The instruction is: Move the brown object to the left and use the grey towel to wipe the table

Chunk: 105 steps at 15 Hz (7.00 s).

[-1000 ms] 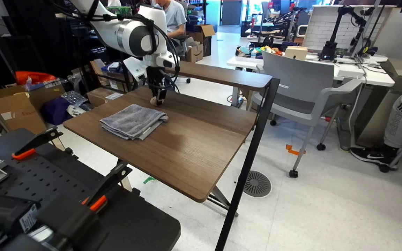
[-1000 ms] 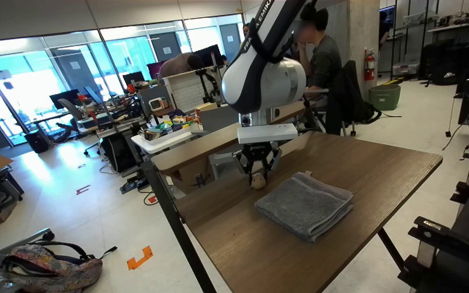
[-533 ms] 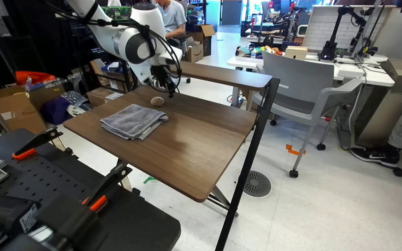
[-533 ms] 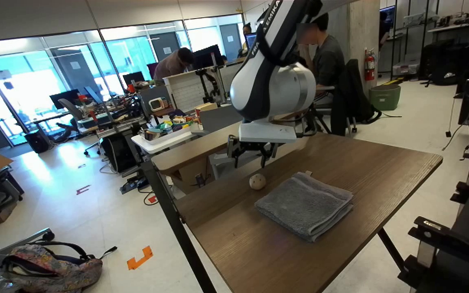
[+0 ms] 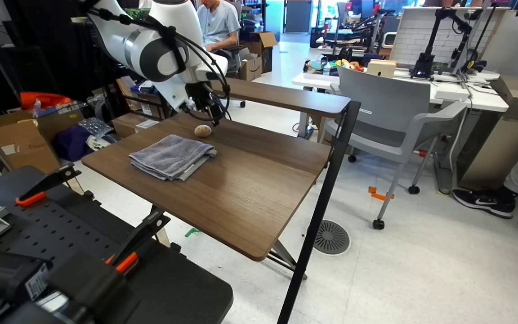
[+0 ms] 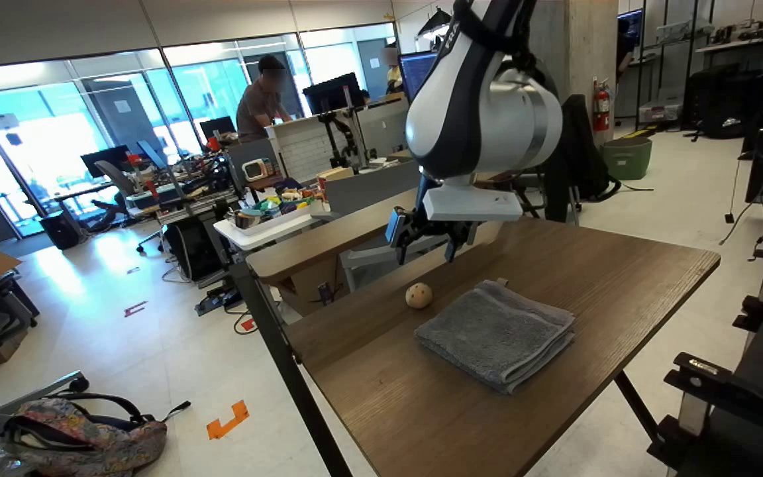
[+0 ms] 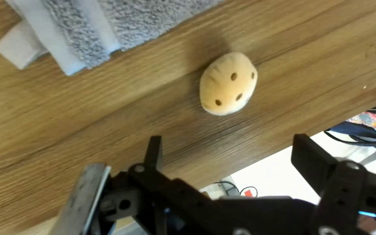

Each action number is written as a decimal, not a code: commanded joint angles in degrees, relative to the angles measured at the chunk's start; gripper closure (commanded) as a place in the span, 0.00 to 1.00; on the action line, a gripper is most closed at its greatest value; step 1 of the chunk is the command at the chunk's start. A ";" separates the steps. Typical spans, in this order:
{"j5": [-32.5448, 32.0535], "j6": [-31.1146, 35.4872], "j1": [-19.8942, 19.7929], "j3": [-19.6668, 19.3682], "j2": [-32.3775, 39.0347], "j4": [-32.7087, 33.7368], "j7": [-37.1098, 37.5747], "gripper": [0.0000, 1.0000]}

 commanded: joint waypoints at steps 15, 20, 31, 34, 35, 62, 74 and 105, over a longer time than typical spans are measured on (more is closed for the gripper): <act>-12.14 -17.45 10.65 -10.71 -3.23 -8.75 0.56 0.00; -14.13 -14.60 15.55 -11.80 -1.31 -9.61 1.29 0.00; -4.35 -14.18 14.72 -7.33 9.05 4.19 10.61 0.00; -1.27 -15.34 15.99 -6.11 8.97 5.27 13.49 0.00; -1.83 -18.66 17.11 -7.23 7.89 4.38 14.46 0.00; -15.97 -28.54 11.23 -29.13 12.69 10.60 24.53 0.00; -9.41 -29.65 0.28 -28.06 28.71 40.53 47.21 0.00; -19.69 3.48 10.94 -27.96 -6.46 -33.00 -4.74 0.00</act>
